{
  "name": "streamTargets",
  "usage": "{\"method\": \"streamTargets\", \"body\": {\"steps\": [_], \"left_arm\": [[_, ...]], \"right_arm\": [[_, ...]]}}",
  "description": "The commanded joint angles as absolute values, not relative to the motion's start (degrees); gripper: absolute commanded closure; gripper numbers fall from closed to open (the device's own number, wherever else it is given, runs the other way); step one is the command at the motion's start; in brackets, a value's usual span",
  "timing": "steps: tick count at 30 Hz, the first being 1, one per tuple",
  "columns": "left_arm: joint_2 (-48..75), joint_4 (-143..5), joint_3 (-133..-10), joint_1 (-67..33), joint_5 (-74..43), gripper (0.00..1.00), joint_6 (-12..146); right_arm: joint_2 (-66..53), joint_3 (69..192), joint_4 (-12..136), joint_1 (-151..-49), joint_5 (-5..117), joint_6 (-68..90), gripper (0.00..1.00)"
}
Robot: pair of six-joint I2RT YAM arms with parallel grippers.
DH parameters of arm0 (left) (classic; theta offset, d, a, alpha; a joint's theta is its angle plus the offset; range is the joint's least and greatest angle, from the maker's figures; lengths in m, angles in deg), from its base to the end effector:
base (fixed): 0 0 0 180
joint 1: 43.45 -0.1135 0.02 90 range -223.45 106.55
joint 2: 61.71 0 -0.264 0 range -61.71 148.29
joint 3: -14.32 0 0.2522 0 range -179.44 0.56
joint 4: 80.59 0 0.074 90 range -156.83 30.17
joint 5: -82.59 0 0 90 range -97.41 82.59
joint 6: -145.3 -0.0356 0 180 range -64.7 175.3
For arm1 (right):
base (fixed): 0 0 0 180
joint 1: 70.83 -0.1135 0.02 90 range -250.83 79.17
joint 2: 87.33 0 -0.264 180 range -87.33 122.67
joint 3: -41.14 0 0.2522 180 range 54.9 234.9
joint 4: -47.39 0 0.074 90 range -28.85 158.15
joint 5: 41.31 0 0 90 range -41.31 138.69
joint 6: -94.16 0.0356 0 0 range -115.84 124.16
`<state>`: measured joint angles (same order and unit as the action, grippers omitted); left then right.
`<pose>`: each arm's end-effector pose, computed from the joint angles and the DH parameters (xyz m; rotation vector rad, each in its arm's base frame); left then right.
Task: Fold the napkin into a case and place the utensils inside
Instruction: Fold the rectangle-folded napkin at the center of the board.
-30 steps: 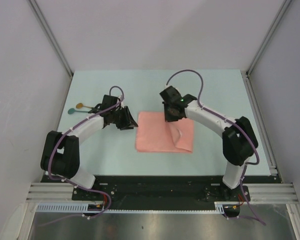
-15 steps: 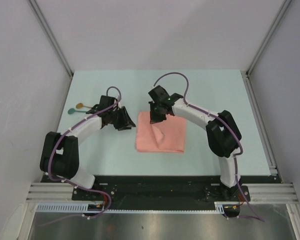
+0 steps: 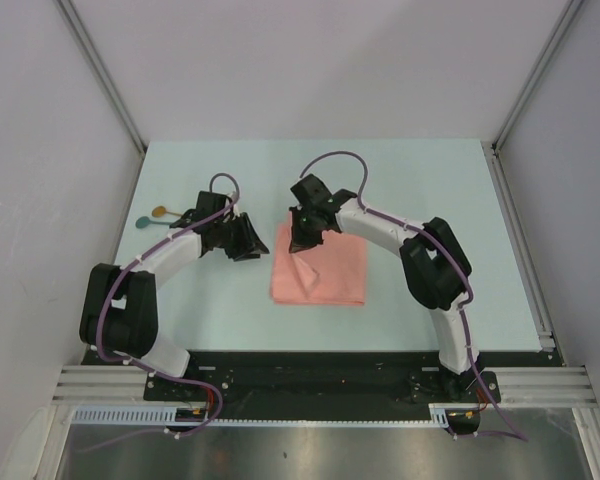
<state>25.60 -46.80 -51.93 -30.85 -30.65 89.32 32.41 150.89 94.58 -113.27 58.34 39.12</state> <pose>0.2940 -0.0801 0.1993 -0.3188 2.6025 -0.8220 0.3343 0.3138 0.2073 -0.2446 2.7068 0.6793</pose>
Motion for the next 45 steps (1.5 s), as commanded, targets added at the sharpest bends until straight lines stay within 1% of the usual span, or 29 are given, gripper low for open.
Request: {"method": "streamTargets", "body": {"steps": [1,35,36,38,39,41,42,43,45], "left_arm": [[24.69,-48.46,-51.47,-31.58,-31.93,0.63,88.43],[23.89,-49.07,-50.5,-33.17,-32.81,0.63,88.17],[23.81,-49.07,-50.42,-33.17,-32.81,0.63,88.25],[23.81,-49.25,-50.33,-33.17,-32.81,0.61,88.17],[23.81,-49.25,-50.15,-33.17,-32.98,0.6,88.08],[23.63,-49.42,-49.98,-33.17,-33.33,0.59,88.08],[23.28,-49.69,-49.8,-33.17,-33.77,0.58,88.17],[23.19,-49.86,-49.89,-33.08,-34.82,0.57,88.17],[22.67,-50.3,-50.32,-32.64,-36.23,0.57,88.78]], "right_arm": [[33.96,153.25,92.35,-113.64,60.91,40.63,1.0],[38.44,153.51,88.39,-113.55,67.93,43.36,1.0],[38.62,153.43,88.05,-113.2,68.55,43.36,0.98],[38.36,153.51,87.43,-112.76,71.43,43.27,0.91],[37.83,153.43,87.17,-112.32,72.15,43.01,0.82],[34.41,152.55,86.64,-112.14,74.52,41.35,0.69],[33.01,152.02,86.37,-111.97,74.97,40.47,0.59],[29.08,151.15,86.2,-111.7,75.23,39.5,0.53],[25.54,147.29,85.84,-110.74,77.95,37.21,0.41]]}}
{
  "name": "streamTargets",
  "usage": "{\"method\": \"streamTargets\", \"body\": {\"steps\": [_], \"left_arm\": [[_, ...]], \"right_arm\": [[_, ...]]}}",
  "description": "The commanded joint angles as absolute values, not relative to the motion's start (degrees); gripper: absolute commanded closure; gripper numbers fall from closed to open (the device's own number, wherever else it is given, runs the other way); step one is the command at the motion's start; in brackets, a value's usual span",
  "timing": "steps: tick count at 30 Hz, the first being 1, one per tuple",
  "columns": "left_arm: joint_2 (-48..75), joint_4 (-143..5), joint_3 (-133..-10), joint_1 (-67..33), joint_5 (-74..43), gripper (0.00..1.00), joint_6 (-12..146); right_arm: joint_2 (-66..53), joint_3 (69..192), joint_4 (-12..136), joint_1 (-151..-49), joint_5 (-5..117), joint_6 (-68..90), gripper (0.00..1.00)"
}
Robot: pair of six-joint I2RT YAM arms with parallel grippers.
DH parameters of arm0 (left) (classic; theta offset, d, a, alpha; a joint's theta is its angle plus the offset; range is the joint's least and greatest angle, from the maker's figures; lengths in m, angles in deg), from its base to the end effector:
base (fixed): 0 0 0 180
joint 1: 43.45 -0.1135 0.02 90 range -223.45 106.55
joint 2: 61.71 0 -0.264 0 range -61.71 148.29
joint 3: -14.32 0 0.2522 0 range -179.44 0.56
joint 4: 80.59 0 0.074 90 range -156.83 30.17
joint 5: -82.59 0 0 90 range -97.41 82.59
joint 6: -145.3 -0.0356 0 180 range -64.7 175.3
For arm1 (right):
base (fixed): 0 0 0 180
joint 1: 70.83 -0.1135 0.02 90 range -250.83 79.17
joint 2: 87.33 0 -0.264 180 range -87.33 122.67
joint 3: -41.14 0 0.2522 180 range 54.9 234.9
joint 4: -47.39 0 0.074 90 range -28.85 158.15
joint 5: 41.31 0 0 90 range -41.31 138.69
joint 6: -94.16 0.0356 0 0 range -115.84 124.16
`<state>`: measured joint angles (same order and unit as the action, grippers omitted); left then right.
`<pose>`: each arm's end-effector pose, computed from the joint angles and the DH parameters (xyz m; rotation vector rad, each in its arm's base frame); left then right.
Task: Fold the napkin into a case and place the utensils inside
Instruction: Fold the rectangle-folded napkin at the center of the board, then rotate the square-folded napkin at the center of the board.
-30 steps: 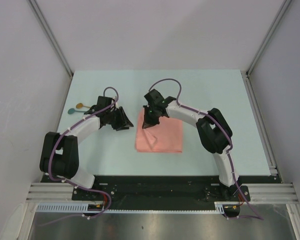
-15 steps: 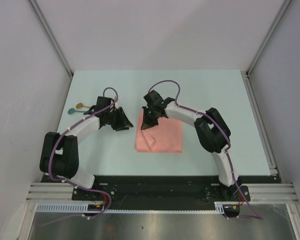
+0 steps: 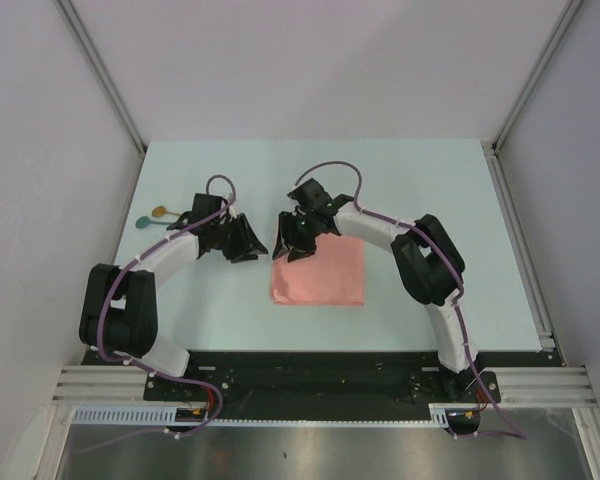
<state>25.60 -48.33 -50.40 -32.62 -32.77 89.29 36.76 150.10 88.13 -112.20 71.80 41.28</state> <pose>0.2933 -0.0716 0.1935 -0.3417 2.5945 -0.8581 0.3445 0.3220 0.1779 -0.2761 2.7579 0.9752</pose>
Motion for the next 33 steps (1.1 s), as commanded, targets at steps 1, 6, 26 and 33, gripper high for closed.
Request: {"method": "streamTargets", "body": {"steps": [1,6,26,33], "left_arm": [[22.66,-50.83,-50.59,-32.29,-37.19,0.57,88.87],[26.52,-49.08,-55.67,-28.26,-37.29,0.6,88.69],[34.17,-44.67,-48.75,-21.3,-36.07,0.83,84.3],[34.09,-40.73,-51.46,-21.39,-29.12,0.82,81.67]], "right_arm": [[23.96,145.19,85.32,-109.17,78.57,36.77,0.37],[17.09,129.8,77.7,-104.14,82.17,35.89,0.35],[0.03,91.56,61.77,-96.23,85.7,39.06,0.81],[1.97,91.11,61.76,-96.23,83.41,38.52,0.82]]}}
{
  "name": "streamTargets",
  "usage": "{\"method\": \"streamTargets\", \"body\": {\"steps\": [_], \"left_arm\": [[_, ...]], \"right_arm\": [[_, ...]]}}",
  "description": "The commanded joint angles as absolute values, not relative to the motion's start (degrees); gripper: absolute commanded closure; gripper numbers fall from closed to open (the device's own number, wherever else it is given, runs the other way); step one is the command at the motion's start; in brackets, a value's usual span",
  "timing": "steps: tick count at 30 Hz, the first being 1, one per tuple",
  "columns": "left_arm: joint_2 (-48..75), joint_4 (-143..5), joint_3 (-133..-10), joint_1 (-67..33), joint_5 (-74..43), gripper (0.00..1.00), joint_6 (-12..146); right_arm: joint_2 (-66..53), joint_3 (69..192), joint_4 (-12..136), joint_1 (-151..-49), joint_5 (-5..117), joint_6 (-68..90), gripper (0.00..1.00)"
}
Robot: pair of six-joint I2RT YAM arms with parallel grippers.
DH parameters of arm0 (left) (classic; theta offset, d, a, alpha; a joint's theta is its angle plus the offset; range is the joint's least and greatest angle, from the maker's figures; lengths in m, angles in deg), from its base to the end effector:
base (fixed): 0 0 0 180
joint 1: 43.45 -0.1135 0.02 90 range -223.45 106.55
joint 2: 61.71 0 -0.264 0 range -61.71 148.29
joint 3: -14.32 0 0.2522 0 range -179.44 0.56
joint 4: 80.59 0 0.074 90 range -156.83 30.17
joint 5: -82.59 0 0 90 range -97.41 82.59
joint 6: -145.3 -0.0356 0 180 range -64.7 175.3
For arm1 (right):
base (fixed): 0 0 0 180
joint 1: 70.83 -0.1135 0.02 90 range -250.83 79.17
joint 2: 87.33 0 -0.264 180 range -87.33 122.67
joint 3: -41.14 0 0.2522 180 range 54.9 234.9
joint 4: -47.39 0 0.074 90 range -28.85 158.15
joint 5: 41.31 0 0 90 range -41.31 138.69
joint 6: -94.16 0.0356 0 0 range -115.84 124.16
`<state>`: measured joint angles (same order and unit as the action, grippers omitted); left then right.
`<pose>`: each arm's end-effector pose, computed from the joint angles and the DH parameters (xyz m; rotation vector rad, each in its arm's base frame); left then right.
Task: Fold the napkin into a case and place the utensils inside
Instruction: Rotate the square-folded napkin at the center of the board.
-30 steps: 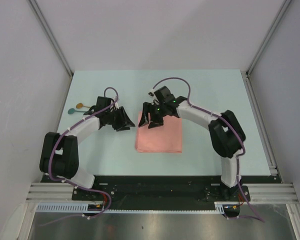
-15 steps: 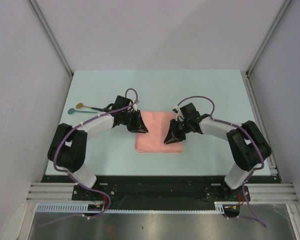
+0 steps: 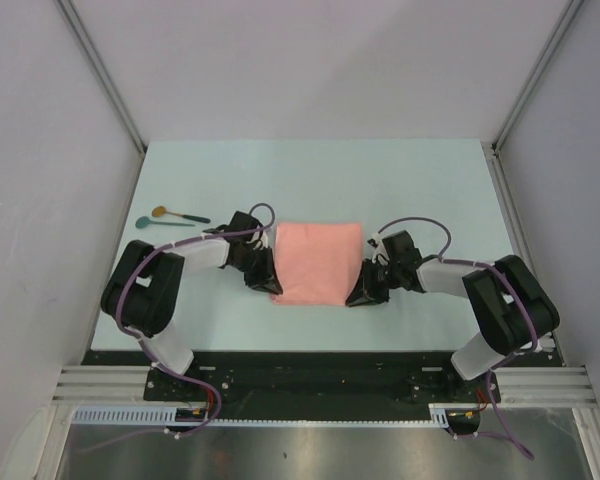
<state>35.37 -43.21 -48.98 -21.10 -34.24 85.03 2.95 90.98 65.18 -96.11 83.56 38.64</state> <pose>0.2679 -0.1275 0.1352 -0.0730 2.9370 -0.8429 0.2333 0.1327 0.1262 -0.0243 2.7508 1.1346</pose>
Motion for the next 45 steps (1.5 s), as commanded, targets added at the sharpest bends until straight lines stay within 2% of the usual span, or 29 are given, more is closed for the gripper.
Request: {"method": "streamTargets", "body": {"steps": [1,4,7,8,10,17,21,27,30,31,34,39,45], "left_arm": [[33.48,-40.29,-52.17,-21.3,-28.86,0.81,81.4],[30.67,-37.65,-56.03,-21.39,-29.03,0.76,80.0],[28.12,-36.5,-59.99,-22.35,-28.76,0.64,79.64],[28.2,-36.85,-60.87,-23.23,-28.85,0.61,79.82],[29.25,-37.12,-63.59,-24.2,-30.52,0.58,81.12],[28.99,-42.66,-63.95,-25.52,-37.29,0.6,85.44],[27.68,-42.22,-62.72,-25.52,-36.68,0.6,84.65],[26.71,-42.13,-61.14,-25.87,-35.88,0.6,84.47],[26.44,-42.22,-61.49,-26.4,-35.89,0.6,84.56],[26.18,-42.22,-61.84,-26.75,-35.62,0.6,84.56],[26.44,-42.04,-63.07,-27.89,-34.48,0.6,84.91],[26.97,-43.71,-64.56,-28.77,-31.67,0.59,86.58],[27.76,-46.78,-65.36,-28.86,-31.23,0.53,89.57]], "right_arm": [[1.1,91.46,62.37,-96.23,83.06,38.53,0.82],[-5.31,94.01,68.69,-95.44,82.62,38.09,0.78],[-12.08,95.85,76.07,-93.69,76.41,37.04,0.58],[-12.97,96.03,78.96,-93.16,75.07,36.6,0.47],[-14.03,94.63,78.99,-91.75,73.83,36.06,0.38],[-10.6,90.24,72.93,-93.16,73.39,36.94,0.33],[-8.5,87.69,68.19,-93.07,75.66,38.43,0.36],[-4.28,86.37,63.53,-93.33,77.6,39.67,0.53],[-2.78,85.05,59.85,-92.98,79.62,40.8,0.66],[-2.26,84.96,59.48,-92.81,80.24,41.16,0.78],[-0.85,86.18,63.06,-91.32,79.55,40.47,1.0],[4.48,96.88,77.54,-86.04,73.39,33.27,1.0],[18.38,122.19,84.34,-82.52,64.43,22.72,1.0]]}}
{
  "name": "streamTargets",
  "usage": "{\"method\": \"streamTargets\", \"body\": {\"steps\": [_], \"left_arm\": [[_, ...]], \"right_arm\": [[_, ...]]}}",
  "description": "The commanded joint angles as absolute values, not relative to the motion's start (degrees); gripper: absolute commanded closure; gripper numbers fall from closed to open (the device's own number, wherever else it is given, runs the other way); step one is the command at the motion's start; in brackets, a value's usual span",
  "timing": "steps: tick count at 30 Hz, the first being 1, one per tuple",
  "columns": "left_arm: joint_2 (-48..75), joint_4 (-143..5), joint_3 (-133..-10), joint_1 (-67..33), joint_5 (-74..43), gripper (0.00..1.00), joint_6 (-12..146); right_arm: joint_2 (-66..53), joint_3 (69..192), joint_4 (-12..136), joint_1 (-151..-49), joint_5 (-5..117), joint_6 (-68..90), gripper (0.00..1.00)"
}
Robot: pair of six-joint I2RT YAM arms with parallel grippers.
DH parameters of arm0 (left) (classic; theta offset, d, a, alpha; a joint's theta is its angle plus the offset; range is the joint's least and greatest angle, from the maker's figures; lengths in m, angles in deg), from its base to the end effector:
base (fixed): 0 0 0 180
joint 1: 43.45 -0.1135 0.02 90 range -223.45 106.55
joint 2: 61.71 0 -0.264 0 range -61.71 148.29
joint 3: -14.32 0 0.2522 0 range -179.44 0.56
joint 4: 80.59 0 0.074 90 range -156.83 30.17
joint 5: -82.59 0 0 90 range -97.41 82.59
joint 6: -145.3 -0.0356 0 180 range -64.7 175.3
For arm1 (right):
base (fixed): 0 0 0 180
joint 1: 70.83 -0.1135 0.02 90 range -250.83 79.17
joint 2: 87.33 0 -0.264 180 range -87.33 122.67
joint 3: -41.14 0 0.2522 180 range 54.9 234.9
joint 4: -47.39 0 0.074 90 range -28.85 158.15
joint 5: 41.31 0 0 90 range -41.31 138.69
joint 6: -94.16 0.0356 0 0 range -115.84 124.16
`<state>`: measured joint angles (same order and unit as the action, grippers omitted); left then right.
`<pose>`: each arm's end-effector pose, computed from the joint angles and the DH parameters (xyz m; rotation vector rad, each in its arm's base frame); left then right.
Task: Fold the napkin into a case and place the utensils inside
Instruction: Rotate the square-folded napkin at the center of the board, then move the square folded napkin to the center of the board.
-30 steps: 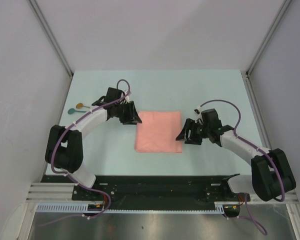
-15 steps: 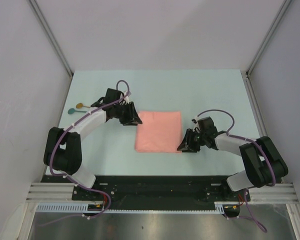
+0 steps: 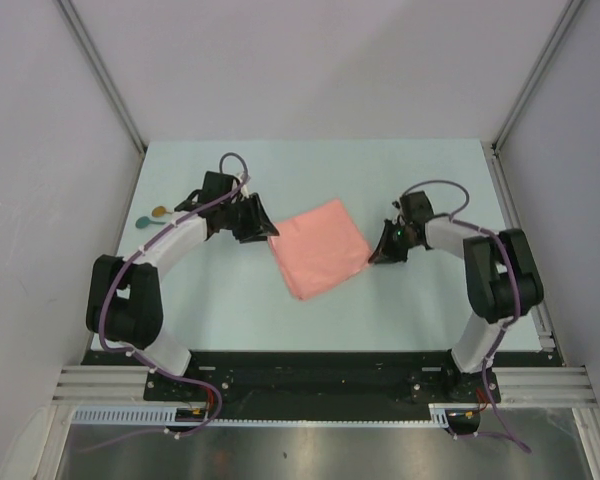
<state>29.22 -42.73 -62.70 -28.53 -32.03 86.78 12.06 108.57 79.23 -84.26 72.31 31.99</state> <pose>0.3198 -0.1006 0.2333 -0.1771 2.5615 -0.8631 0.3119 0.0892 0.1448 0.2126 2.7535 0.7659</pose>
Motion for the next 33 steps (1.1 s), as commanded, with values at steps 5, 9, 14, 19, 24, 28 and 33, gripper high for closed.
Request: {"method": "streamTargets", "body": {"steps": [5,9,14,19,24,28,33], "left_arm": [[30.57,-44.86,-69.13,-28.86,-28.34,0.41,88.17],[36.37,-38.97,-75.98,-29.04,-26.31,0.35,84.66],[46.45,-36.95,-82.05,-29.04,-32.0,0.31,82.89],[51.84,-32.91,-86.97,-29.21,-30.61,0.31,80.44],[54.73,-33.43,-85.57,-29.21,-30.18,0.31,79.73],[55.1,-34.75,-82.33,-29.3,-30.44,0.37,80.25],[55.8,-36.06,-80.83,-29.3,-32.19,0.56,80.87]], "right_arm": [[35.25,147.73,84.18,-81.64,62.66,14.62,1.0],[42.57,165.89,96.7,-81.11,61.97,15.67,0.6],[30.93,157.23,97.98,-81.03,58.54,19.18,0.34],[16.67,134.6,89.99,-81.2,67.22,23.4,0.28],[5.94,118.28,80.66,-83.92,72.95,28.68,0.28],[2.15,112.83,79.43,-86.12,73.04,29.38,0.28],[2.06,109.05,77.85,-88.32,73.83,31.14,0.3]]}}
